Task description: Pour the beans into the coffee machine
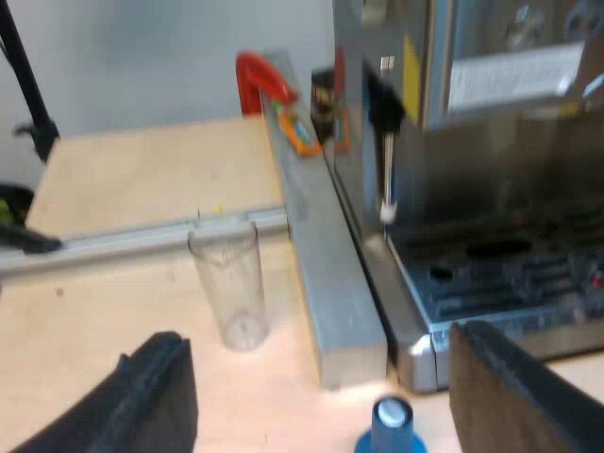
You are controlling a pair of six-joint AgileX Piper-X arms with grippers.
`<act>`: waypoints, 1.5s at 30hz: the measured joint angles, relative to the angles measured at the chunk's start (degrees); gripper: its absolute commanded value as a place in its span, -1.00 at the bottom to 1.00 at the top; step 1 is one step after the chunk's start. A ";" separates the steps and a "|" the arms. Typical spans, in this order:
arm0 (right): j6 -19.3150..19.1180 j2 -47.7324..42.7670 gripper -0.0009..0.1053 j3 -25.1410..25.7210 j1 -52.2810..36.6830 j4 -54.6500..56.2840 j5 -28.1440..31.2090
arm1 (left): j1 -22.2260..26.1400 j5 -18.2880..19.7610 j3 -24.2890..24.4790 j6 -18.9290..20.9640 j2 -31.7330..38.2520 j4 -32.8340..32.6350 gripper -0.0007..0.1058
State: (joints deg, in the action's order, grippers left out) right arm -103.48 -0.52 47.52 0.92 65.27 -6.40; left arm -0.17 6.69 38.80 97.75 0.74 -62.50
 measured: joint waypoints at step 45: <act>-0.18 0.21 0.37 -17.28 0.00 -5.40 0.00 | 0.00 0.00 -9.15 0.00 0.00 2.93 0.14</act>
